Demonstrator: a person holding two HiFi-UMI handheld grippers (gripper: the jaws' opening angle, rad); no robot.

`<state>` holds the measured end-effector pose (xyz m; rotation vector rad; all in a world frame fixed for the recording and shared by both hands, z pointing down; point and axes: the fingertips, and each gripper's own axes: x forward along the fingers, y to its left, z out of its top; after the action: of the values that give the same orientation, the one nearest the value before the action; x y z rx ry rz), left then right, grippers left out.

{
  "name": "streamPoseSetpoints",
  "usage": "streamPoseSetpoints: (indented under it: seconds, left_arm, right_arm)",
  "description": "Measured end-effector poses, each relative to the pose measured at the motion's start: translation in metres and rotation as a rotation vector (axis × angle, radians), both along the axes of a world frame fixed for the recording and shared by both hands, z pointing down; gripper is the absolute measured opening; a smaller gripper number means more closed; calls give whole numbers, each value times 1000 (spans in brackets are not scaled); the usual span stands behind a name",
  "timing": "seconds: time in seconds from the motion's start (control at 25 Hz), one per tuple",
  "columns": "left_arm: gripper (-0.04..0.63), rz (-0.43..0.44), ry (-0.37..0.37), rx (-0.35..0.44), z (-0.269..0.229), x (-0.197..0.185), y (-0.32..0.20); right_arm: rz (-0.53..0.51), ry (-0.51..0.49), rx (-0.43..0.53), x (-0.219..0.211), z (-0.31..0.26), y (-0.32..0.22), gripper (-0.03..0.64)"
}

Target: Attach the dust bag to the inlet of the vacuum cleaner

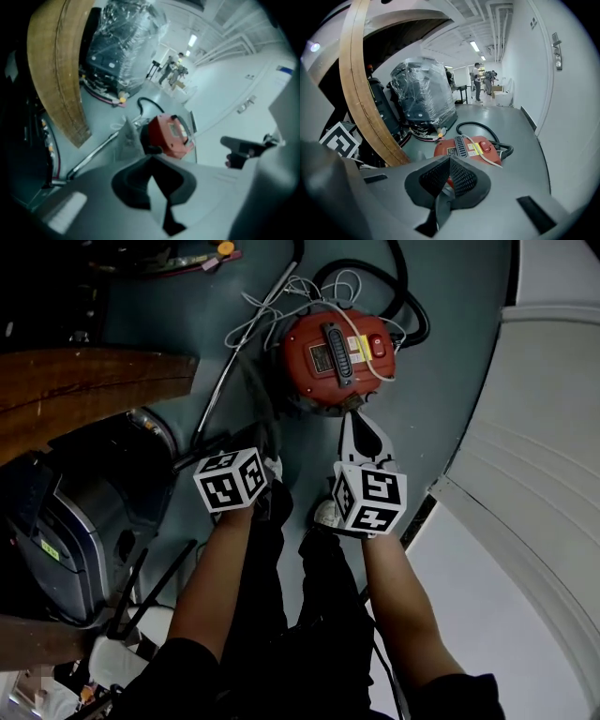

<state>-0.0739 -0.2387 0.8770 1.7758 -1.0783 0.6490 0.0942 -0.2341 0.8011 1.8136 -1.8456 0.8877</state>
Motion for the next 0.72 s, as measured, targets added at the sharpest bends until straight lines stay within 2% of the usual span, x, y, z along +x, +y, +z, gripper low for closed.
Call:
streamPoseSetpoints:
  seconds: [0.12,0.28,0.4,0.64,0.72]
  left_arm:
    - [-3,37,-14,70,-35,16,5]
    - [-3,57,38,93,-90,44,25]
    - [-3,63,50,128,-148,60,48]
    - [-3,36,54,261,-283,82,69]
    - [-3,34,50,308,-326,91,78]
  right_arm:
    - [-3,-29,-5,-1,-26,16,-2]
    - [-16,-97,-28,-5,-66,48,-2]
    - [-38,-121,-39,-5,-106,78,-2]
    - [-81,-43,124,17,-232,100,-2]
    - [-74,-47,171,28,-275,107,-2]
